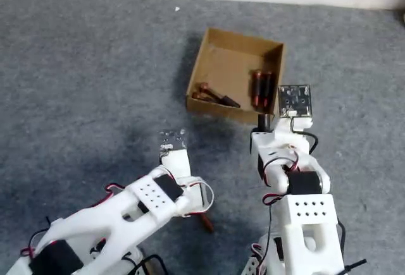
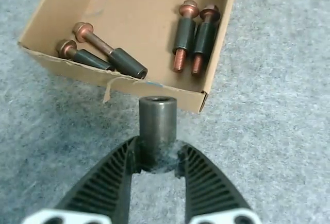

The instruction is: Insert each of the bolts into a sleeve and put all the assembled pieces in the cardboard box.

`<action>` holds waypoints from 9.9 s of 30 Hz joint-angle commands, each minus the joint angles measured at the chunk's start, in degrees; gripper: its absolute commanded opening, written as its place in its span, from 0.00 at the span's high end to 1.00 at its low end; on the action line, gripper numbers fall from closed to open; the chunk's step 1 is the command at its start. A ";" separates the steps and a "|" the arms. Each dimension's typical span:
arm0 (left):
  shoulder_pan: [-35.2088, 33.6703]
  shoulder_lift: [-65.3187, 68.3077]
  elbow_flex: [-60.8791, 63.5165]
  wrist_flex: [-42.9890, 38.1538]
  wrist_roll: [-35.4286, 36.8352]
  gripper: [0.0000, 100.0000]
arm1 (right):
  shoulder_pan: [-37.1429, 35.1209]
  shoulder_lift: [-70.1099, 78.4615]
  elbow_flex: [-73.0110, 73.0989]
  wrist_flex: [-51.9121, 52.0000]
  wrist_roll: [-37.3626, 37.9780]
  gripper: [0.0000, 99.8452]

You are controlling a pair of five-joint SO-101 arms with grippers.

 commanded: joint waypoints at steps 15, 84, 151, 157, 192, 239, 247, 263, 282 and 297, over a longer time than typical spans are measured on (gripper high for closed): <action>-6.02 3.38 -3.65 -3.34 -1.05 1.00 | 0.57 -1.71 -0.13 -1.63 -0.18 0.99; -14.55 -53.67 11.82 -46.42 -28.13 0.99 | -27.47 -49.27 35.30 -21.58 6.33 0.99; -8.66 -71.87 29.14 -44.04 -47.65 0.99 | -27.30 -49.19 37.76 -20.18 9.41 0.99; -8.40 -71.87 27.82 -36.40 -50.02 0.99 | -25.10 -49.19 37.76 -20.70 9.14 0.99; -17.89 -71.96 16.75 1.32 -47.74 0.84 | -16.04 -49.01 37.76 -25.63 2.20 0.99; -34.77 -71.34 30.81 -2.46 -48.09 0.99 | -5.14 37.58 -20.88 -42.68 -1.32 0.99; -34.77 -71.34 30.81 -2.46 -48.09 0.99 | -2.95 53.32 -33.10 -32.48 -1.76 0.83; -34.95 -71.34 30.81 -2.46 -48.09 0.99 | -2.95 15.43 -7.60 -21.76 -1.41 0.99; -35.03 -71.34 30.81 -2.46 -48.09 0.99 | -3.21 -25.54 26.51 -21.85 -1.76 0.99; -35.12 -71.34 30.81 -2.46 -48.09 0.99 | -3.30 -49.19 40.40 -6.20 -1.41 0.99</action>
